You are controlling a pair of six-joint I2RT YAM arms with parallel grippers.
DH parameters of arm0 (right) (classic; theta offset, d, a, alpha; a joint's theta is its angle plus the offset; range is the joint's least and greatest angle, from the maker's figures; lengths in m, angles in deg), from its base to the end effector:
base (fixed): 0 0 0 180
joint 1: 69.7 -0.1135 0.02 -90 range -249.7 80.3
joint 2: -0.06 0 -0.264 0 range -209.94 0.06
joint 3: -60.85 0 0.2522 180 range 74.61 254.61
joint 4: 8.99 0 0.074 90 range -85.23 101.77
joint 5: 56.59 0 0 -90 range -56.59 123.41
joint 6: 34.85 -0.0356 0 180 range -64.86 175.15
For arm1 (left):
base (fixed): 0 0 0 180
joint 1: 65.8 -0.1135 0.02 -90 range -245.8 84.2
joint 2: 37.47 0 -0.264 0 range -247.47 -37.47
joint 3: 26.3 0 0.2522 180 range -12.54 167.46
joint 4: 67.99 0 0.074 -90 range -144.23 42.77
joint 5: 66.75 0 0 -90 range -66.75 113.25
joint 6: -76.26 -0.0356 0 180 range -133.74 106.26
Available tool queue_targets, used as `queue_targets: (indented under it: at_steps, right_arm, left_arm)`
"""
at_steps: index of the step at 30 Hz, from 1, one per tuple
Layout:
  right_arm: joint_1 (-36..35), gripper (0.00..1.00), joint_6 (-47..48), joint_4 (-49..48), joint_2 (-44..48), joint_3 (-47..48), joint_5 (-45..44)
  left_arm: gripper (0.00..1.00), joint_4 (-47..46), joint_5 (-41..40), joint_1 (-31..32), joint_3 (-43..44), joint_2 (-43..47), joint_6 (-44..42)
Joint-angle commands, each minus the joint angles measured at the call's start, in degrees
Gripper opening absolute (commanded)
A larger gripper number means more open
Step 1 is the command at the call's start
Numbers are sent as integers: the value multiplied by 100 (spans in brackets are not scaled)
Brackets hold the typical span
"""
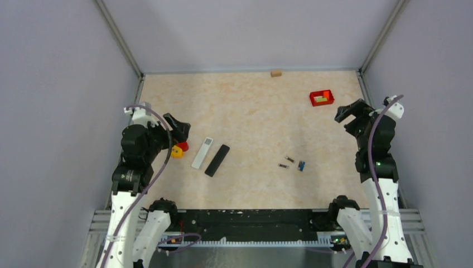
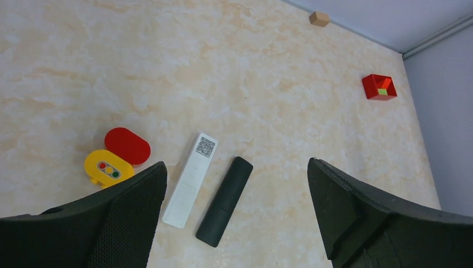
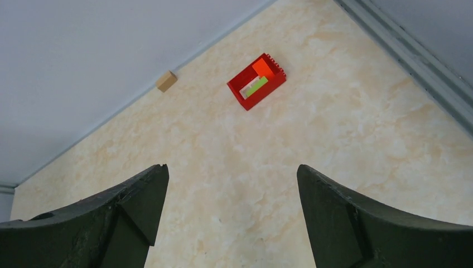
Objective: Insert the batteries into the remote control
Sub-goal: Adjust the remote control at the center of the board.
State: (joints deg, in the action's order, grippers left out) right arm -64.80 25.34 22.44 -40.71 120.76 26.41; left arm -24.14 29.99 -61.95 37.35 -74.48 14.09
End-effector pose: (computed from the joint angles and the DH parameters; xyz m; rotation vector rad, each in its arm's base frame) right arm 0.1642 -0.0184 0.3453 0.6168 1.6785 0.2037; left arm 0.1385 -0.0135 0.3531 -0.3135 1.8722 -0.4890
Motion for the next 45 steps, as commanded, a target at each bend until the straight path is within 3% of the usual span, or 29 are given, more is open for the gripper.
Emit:
queue_targets:
  at_steps: [1, 5, 11, 15, 19, 26, 29, 34, 37, 45]
  right_arm:
    - [-34, 88, -93, 451, 43, 157, 437]
    - [-34, 88, -152, 765, 74, 152, 975]
    - [-34, 86, -316, 1271, 92, 309, 1731]
    - [-34, 86, -484, 1490, 96, 337, 2071]
    - [-34, 85, -641, 1439, 143, 177, 2311]
    - [-34, 84, -763, 1196, 33, -186, 2816]
    - [-34, 84, -778, 1085, 10, -367, 3043]
    - [-34, 85, -816, 1000, -16, -575, 3135]
    - [-34, 85, -804, 1005, -54, -656, 3081]
    - [-34, 85, -578, 1033, -185, -672, 2984]
  left_arm:
    - [99, -161, 612, 19, -55, -34, -162]
    - [99, -715, 1597, 19, -239, 68, 50]
    - [99, -1579, 2071, 19, -1063, -17, 678]
    - [99, -1550, 2326, 78, -1329, -472, 754]
    - [99, -1669, 1795, 438, -1753, -692, 741]
    - [90, -2370, 360, 1765, -2327, -1084, 807]
    - [91, -2400, -172, 1890, -2355, -1338, 663]
    - [93, -2550, -95, 1916, -2277, -1854, 423]
    - [90, -2584, -40, 1968, -2261, -2243, 545]
    - [84, -3202, -797, 2223, -2718, -2582, 906]
